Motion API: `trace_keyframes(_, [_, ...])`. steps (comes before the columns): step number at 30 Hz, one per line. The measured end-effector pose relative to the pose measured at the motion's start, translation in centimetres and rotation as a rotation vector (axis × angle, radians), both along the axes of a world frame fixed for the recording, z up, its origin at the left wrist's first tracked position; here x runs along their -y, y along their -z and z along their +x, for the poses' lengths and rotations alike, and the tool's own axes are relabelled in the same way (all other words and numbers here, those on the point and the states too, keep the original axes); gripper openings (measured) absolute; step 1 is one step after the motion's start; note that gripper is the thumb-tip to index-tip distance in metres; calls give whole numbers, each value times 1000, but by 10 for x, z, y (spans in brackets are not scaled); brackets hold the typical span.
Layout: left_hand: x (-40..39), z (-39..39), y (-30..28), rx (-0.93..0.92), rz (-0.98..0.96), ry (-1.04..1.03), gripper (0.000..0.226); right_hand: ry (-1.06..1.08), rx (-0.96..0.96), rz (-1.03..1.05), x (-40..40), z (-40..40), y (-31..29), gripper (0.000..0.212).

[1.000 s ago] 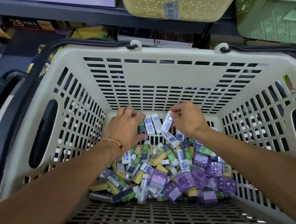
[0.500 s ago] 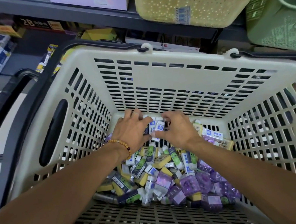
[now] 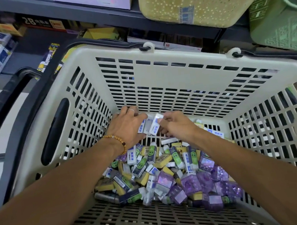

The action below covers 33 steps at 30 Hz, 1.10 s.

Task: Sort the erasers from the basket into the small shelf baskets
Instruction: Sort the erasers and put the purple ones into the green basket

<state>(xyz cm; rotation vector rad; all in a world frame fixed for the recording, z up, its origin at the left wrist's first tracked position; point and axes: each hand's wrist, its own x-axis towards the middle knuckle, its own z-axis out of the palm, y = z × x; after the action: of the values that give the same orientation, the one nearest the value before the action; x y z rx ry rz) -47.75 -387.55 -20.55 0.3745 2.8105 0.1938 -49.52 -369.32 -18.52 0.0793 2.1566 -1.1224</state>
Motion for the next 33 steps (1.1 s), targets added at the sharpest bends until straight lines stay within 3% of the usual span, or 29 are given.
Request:
trace_keyframes(5, [-3, 3, 1, -37, -33, 66, 53, 138, -110, 154, -4, -8, 8, 11])
trace_keyframes(6, [-3, 3, 1, -44, -36, 73, 50, 132, -104, 137, -1, -9, 9, 7])
trace_keyframes(8, [-4, 3, 1, -50, -52, 63, 49, 102, -114, 116, 3, -10, 10, 19])
trace_keyframes(13, [-5, 3, -2, -53, -18, 29, 49, -34, -345, 271, -30, -13, -10, 16])
trace_keyframes(15, [-13, 3, -5, -52, 96, 41, 50, -174, -352, 416, -48, -12, -17, 24])
trace_keyframes(17, [-28, 4, -9, 48, 213, 93, 49, -406, -310, 597, -59, -6, -19, 51])
trace_keyframes(19, [-42, 9, -11, 147, 223, 131, 46, -584, -335, 741, -63, 1, -14, 68])
trace_keyframes(21, [-50, 13, -10, 146, 178, 126, 32, -633, -389, 794, -64, 4, -9, 71])
trace_keyframes(24, [-47, 13, -7, 101, 163, 57, 9, -569, -406, 751, -64, 5, -4, 73])
trace_keyframes(29, [-52, 15, -1, 152, 124, 3, 41, -499, -486, 643, -62, 4, 2, 72])
trace_keyframes(33, [-53, 15, -2, 180, 233, -159, 22, -396, -497, 465, -55, 4, 3, 62])
